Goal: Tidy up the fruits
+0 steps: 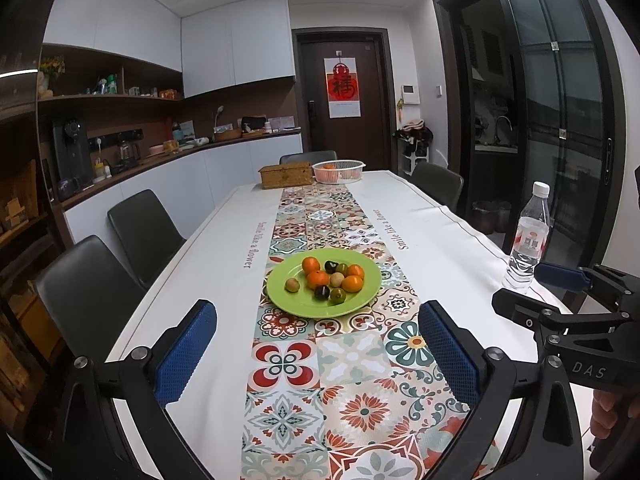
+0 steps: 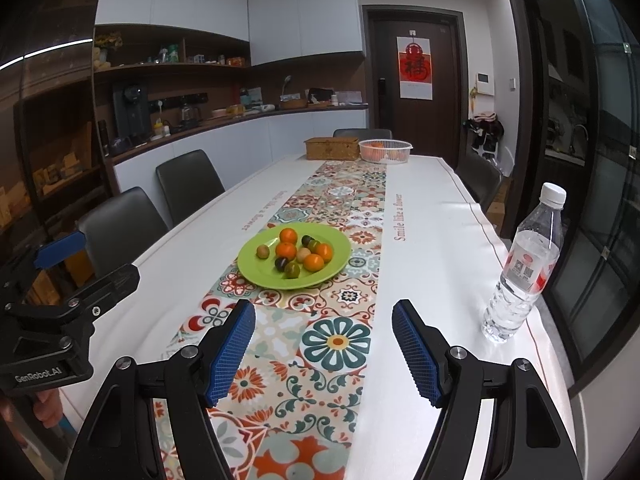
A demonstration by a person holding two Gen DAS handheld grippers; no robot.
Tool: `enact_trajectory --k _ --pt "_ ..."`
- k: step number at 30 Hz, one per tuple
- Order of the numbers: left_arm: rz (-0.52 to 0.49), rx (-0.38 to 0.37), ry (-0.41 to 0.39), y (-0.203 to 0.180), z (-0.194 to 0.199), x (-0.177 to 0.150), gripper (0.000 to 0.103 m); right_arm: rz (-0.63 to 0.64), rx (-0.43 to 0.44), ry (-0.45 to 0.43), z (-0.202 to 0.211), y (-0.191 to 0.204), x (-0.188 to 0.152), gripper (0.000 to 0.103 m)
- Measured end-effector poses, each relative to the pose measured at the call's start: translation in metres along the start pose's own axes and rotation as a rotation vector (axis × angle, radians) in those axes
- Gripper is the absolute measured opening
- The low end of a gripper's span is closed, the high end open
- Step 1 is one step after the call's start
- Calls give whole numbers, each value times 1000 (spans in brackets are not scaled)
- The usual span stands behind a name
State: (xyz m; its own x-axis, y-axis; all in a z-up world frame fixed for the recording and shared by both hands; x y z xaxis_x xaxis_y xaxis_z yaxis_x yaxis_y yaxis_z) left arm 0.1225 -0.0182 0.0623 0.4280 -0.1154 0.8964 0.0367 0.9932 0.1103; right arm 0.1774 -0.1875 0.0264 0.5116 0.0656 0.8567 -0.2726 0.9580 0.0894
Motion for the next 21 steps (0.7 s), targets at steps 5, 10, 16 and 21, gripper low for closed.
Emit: enact_trajectory --k 5,10,16,21 --pt "4 6 3 1 0 -1 103 0 -2 0 0 0 0 72" --pt "11 10 9 3 -1 -2 103 -1 -2 3 -1 0 -2 72" --pt "16 12 12 3 -3 -3 103 0 -3 6 -3 0 -4 72" --pt "14 13 16 2 -5 -5 103 -3 -2 10 -5 -2 -6 72"
Point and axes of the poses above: each gripper's, at about its wrist camera, not at the fingertips, and z roughly against the way its jaws point, y to its left, x to its top, the point moved 8 cm from there along -z, roughly the way its jaws point, and after that the axes turned 3 degrees about x, right-handed, at the moved point
